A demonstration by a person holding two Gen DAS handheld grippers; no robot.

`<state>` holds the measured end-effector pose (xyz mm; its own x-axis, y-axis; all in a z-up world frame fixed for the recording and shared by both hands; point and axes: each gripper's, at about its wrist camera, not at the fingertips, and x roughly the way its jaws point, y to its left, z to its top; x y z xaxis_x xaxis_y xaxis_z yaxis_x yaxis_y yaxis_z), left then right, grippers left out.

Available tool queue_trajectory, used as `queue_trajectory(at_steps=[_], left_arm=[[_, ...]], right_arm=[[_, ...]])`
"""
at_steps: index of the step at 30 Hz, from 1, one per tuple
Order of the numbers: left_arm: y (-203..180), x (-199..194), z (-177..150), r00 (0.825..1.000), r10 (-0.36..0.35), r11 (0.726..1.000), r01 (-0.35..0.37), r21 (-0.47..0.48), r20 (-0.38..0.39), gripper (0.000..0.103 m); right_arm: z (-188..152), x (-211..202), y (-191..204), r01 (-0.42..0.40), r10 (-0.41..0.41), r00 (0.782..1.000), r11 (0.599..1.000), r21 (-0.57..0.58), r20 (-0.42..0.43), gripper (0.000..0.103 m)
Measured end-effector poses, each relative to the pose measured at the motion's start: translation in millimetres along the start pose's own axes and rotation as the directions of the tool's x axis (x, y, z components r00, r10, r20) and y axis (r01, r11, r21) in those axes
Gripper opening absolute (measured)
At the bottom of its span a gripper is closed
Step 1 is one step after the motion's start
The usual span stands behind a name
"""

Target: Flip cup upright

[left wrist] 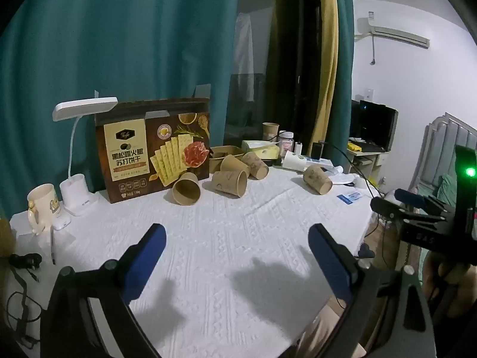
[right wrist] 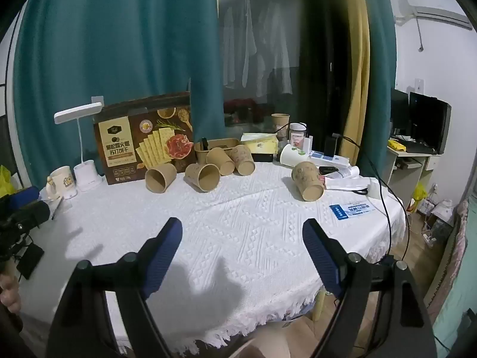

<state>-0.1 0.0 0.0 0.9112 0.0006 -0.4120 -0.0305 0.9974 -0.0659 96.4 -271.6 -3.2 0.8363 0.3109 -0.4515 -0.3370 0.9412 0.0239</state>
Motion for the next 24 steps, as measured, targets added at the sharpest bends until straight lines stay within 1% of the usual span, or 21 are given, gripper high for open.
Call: queue_trajectory(at_steps=[15, 24], left_arm=[[2.4, 1.0, 7.1, 1.000, 0.004, 1.000, -0.004, 0.004, 0.001, 0.096], [1.6, 0.2, 5.4, 1.000, 0.005, 1.000, -0.005, 0.009, 0.007, 0.096]], right_arm=[[-0.3, -0.1, -0.4, -0.001, 0.001, 1.000, 1.000, 0.003, 0.004, 0.081], [-5.1, 3.1, -1.0, -0.010, 0.010, 1.000, 1.000, 0.001, -0.003, 0.081]])
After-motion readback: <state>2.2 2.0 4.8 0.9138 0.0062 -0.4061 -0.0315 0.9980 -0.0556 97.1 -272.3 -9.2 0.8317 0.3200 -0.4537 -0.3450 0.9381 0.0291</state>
